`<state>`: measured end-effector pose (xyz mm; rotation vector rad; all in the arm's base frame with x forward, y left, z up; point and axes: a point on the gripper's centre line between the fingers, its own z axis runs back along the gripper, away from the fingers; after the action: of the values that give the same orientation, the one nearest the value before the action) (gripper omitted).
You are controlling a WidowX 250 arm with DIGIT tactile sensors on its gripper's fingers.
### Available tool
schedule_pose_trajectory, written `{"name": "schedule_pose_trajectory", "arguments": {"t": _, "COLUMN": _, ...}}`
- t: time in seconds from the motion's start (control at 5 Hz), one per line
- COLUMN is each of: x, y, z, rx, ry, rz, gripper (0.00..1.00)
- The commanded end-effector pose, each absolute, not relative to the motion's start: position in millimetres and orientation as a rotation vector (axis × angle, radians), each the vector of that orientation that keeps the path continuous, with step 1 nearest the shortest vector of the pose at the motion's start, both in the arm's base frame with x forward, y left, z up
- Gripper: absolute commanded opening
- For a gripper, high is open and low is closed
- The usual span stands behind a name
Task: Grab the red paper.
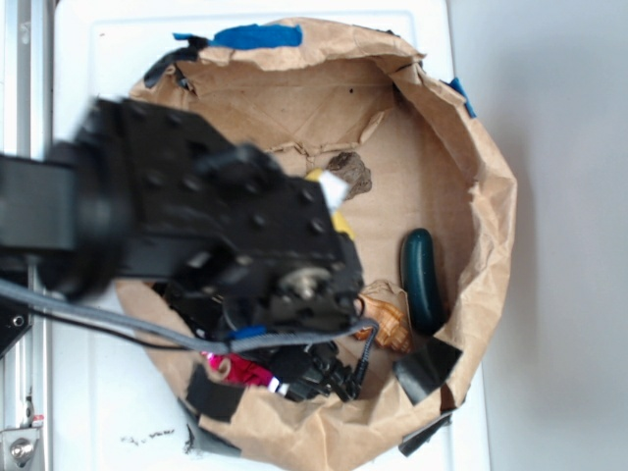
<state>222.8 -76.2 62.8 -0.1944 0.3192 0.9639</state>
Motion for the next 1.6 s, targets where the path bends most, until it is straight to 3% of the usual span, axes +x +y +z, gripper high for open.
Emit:
{"name": "schedule_pose_trajectory", "arguments": {"t": 0.0, "x": 211.4, "y": -89.3, "z": 60.2, "rx": -0.090, "ry": 0.404, "rz": 0.929, "gripper": 1.00}}
{"name": "schedule_pose_trajectory", "arguments": {"t": 0.4, "x": 194.2, "y": -81.7, "z": 51.6, "rx": -0.046, "ry": 0.449, "rz": 0.954, "gripper": 1.00}}
{"name": "schedule_pose_trajectory", "arguments": {"t": 0.6, "x": 186.8, "y": -79.9, "z": 50.7, "rx": -0.040, "ry": 0.441, "rz": 0.963, "gripper": 0.00}}
{"name": "schedule_pose_trajectory", "arguments": {"t": 1.0, "x": 173.4, "y": -74.6, "z": 53.4, "rx": -0.072, "ry": 0.416, "rz": 0.958, "gripper": 0.00}}
{"name": "schedule_pose_trajectory", "arguments": {"t": 1.4, "x": 174.8, "y": -69.8, "z": 60.4, "rx": -0.119, "ry": 0.379, "rz": 0.942, "gripper": 0.00}}
